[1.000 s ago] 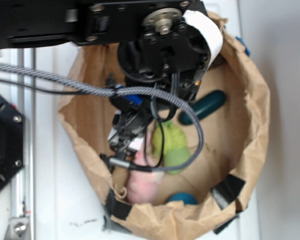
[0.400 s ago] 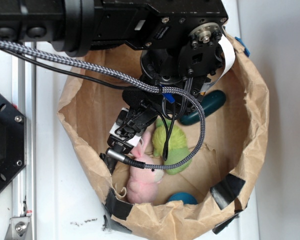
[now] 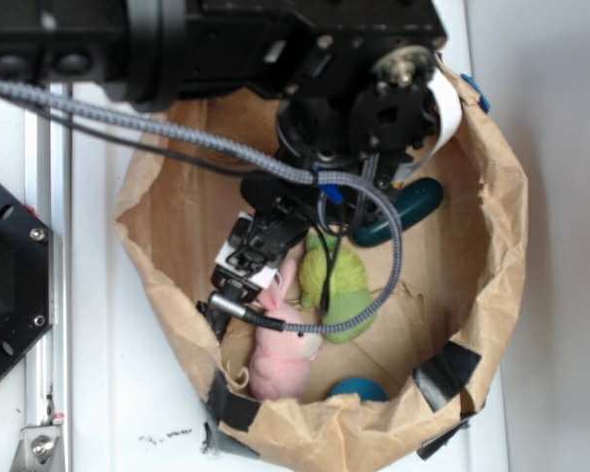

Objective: Grab the pink bunny.

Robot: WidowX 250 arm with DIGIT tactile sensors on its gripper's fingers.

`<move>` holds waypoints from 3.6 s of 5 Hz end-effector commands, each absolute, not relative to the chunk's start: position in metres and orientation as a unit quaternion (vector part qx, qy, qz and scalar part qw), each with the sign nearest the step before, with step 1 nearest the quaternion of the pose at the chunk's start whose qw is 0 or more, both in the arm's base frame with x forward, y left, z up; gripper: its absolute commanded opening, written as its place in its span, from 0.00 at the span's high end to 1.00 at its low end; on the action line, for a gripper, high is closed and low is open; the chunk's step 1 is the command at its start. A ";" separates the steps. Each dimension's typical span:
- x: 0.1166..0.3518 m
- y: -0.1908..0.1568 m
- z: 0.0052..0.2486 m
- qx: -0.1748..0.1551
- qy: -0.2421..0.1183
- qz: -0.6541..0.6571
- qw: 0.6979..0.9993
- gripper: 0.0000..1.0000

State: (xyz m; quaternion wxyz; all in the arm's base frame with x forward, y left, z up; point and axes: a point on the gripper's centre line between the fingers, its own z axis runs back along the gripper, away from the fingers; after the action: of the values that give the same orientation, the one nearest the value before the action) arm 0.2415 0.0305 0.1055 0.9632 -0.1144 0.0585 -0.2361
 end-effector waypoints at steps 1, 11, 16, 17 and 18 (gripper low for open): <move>0.236 0.013 0.089 -0.061 0.012 -0.274 0.960 0.00; 0.263 -0.033 0.041 -0.165 0.030 -0.250 0.954 1.00; 0.254 0.016 0.088 -0.141 0.000 -0.299 0.944 1.00; 0.254 0.018 0.089 -0.138 -0.016 -0.308 0.941 1.00; 0.257 0.009 0.074 -0.181 0.002 -0.321 0.930 0.00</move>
State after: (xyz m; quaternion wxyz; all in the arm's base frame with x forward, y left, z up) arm 0.2514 0.0064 0.0615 0.9279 -0.1914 0.0248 -0.3189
